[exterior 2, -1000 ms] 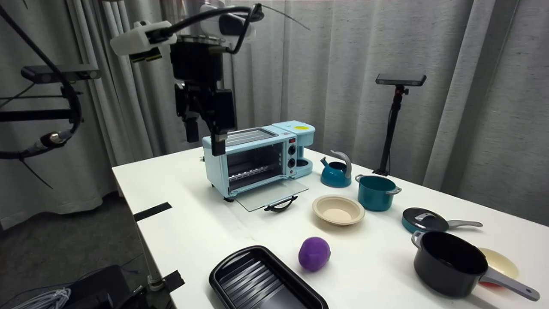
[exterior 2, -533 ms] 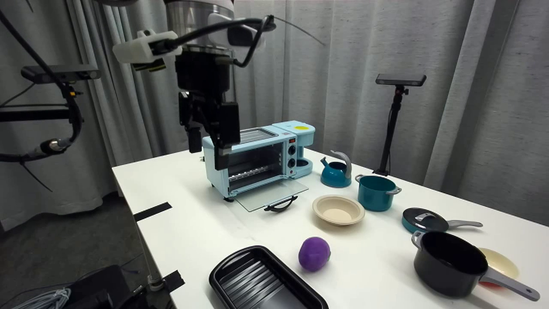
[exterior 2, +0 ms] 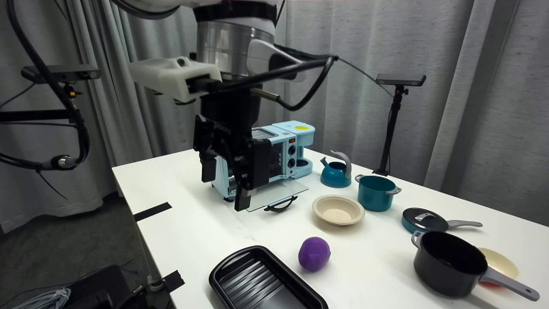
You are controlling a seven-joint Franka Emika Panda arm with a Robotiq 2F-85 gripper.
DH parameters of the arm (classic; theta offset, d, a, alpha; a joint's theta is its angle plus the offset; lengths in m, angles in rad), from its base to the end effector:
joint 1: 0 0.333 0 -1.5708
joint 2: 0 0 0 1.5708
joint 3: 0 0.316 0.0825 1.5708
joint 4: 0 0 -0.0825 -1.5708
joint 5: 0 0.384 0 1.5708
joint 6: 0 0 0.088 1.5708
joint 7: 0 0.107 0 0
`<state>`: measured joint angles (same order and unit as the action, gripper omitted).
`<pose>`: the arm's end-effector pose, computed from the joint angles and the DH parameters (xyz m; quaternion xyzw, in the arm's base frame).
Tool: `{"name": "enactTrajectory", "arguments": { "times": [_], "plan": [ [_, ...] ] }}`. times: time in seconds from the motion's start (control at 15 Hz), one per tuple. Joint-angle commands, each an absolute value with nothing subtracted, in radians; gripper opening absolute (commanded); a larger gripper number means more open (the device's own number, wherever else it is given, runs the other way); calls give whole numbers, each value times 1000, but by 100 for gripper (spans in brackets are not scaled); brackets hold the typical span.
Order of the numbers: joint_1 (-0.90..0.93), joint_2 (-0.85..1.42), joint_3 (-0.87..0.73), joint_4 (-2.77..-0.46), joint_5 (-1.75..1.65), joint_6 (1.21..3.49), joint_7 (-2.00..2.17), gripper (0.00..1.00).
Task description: Close the toaster oven door
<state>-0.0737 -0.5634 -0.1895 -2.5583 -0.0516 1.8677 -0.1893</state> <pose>0.3463 -0.0979 0.4403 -0.9974 0.0099 0.0600 0.0397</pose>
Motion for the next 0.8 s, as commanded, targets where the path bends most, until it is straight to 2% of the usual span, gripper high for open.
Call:
{"name": "enactTrajectory", "arguments": {
  "times": [0.0, 0.27, 0.73],
  "plan": [
    [-86, -558, -178, -2555, -46, 1866, -195, 100],
    [-86, -556, -178, -2553, -46, 1866, -195, 100],
    [-33, -323, -104, -2337, 19, 1874, -131, 100]
  ]
}}
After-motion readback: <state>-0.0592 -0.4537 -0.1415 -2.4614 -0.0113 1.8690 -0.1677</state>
